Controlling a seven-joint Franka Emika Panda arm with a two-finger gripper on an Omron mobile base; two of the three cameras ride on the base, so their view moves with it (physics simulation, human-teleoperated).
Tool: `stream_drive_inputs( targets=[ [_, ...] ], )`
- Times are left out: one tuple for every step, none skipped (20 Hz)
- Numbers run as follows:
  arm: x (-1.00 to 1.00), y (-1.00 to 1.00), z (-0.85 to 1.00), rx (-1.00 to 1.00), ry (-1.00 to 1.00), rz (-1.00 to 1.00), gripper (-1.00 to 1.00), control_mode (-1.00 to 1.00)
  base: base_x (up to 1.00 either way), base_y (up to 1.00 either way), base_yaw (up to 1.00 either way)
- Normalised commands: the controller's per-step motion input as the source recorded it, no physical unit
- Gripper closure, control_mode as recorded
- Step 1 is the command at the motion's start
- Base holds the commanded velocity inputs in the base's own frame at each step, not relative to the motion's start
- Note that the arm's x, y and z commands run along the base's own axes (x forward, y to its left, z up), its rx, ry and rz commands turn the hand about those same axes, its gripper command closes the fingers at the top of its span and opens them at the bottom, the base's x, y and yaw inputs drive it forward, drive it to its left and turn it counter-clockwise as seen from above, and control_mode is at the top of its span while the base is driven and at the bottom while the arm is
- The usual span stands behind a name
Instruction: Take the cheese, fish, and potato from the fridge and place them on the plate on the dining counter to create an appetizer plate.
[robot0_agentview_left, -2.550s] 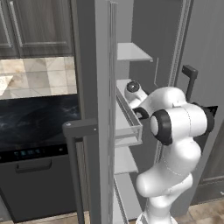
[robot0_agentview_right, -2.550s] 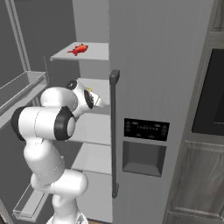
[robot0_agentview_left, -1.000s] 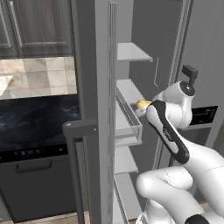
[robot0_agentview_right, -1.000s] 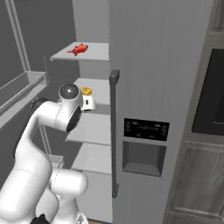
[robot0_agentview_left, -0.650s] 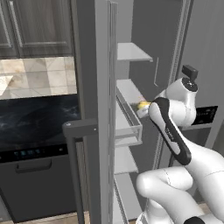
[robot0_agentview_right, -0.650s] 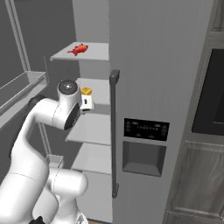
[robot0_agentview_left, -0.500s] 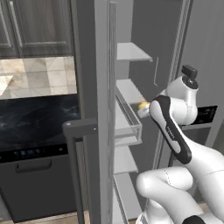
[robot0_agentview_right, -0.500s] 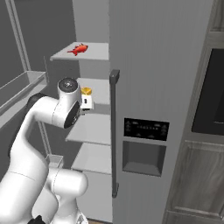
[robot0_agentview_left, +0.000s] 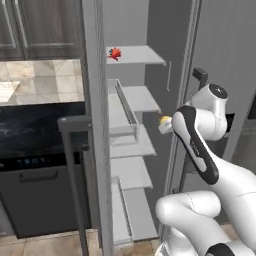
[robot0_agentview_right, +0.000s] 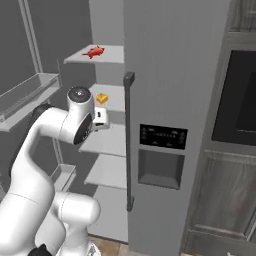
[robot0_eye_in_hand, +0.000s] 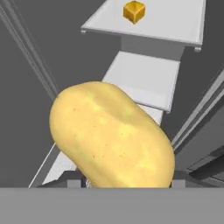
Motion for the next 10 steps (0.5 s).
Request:
stream_drive_inputs(
  targets=[
    [0.0, 0.0, 0.0, 0.0, 0.0, 0.0, 1.0, 1.0, -0.57, -0.59, 0.27],
    [0.0, 0.0, 0.0, 0.0, 0.0, 0.0, 1.0, 1.0, -0.56, -0.65, 0.31],
    [0.0, 0.0, 0.0, 0.0, 0.0, 0.0, 1.0, 1.0, -0.57, -0.74, 0.33],
    [0.0, 0.0, 0.0, 0.0, 0.0, 0.0, 1.0, 1.0, -0.51, -0.74, 0.33],
    [0.0, 0.0, 0.0, 0.0, 0.0, 0.0, 1.0, 1.0, -0.34, -0.7, 0.34],
    [0.0, 0.0, 0.0, 0.0, 0.0, 0.0, 1.0, 1.0, -0.3, -0.74, 0.37],
    [0.0, 0.0, 0.0, 0.0, 0.0, 0.0, 1.0, 1.0, -0.27, -0.73, 0.39],
    [0.0, 0.0, 0.0, 0.0, 0.0, 0.0, 1.0, 1.0, -0.22, -0.77, 0.42],
    [0.0, 0.0, 0.0, 0.0, 0.0, 0.0, 1.0, 1.0, -0.1, -0.8, 0.46],
    [0.0, 0.0, 0.0, 0.0, 0.0, 0.0, 1.0, 1.0, -0.02, -0.81, 0.49]
  ],
)
